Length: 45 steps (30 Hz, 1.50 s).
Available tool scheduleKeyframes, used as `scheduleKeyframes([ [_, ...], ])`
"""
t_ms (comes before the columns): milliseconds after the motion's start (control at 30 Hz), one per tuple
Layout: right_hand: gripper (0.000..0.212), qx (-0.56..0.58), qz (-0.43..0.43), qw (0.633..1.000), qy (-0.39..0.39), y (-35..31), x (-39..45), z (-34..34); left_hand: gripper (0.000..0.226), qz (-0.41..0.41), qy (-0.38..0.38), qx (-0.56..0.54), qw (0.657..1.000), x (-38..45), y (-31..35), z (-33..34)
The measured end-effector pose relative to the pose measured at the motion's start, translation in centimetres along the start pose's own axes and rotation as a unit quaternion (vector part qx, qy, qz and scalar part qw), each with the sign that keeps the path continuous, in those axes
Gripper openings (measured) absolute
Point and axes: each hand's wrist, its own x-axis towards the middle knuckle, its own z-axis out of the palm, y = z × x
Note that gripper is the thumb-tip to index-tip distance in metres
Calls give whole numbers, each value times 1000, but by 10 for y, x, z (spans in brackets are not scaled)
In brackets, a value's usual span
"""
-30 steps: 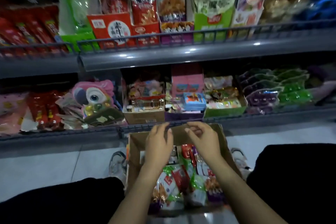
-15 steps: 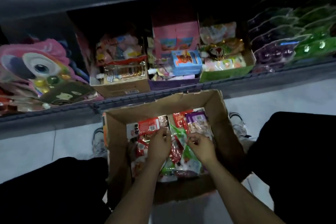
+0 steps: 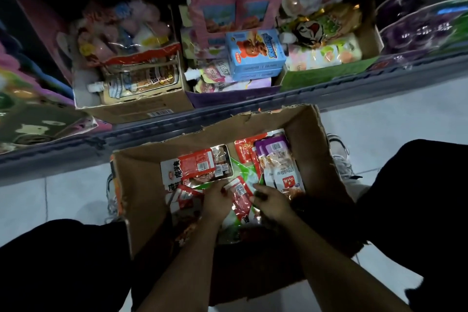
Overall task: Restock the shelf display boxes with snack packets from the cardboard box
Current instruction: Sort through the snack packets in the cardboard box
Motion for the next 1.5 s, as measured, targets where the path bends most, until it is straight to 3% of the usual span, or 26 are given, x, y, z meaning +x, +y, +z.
scheduleKeyframes([
  [200, 48, -44, -14, 999, 9, -1, 13, 7, 23, -57, 4, -53, 997, 18, -7, 3],
  [300, 37, -28, -20, 999, 13, -3, 19, 10, 23, -96, -16, -109, 989, 20, -5, -2],
  [400, 25, 32, -18, 999, 14, -8, 17, 9, 37, -139, -47, -189, 971, 17, 1, -13],
  [533, 32, 141, 12, 989, 29, -25, 6, 2, 61, -159, -51, -300, 939, 8, 17, -32],
  [633, 33, 223, 17, 975, 13, -43, -9, -7, 44, -133, -51, -349, 926, -5, 38, -49],
  [800, 38, 308, -34, 951, 16, -73, -42, -24, 35, -73, -39, -335, 939, -40, 82, -81],
  [867, 37, 299, -66, 952, 26, -87, -58, -33, 32, -50, -42, -324, 944, -58, 100, -95],
  [1000, 29, 291, -137, 946, 36, -114, -102, -52, 49, 24, -54, -346, 936, -94, 128, -126],
  [1200, 27, 264, -257, 929, 12, -151, -169, -74, 32, 106, -89, -354, 925, -158, 163, -181],
  [1333, 15, 198, -346, 917, 12, -174, -216, -86, 7, 171, -81, -320, 928, -197, 174, -214],
  [1500, 18, 160, -449, 878, 47, -203, -259, -93, 36, 302, -41, -270, 914, -235, 181, -241],
])
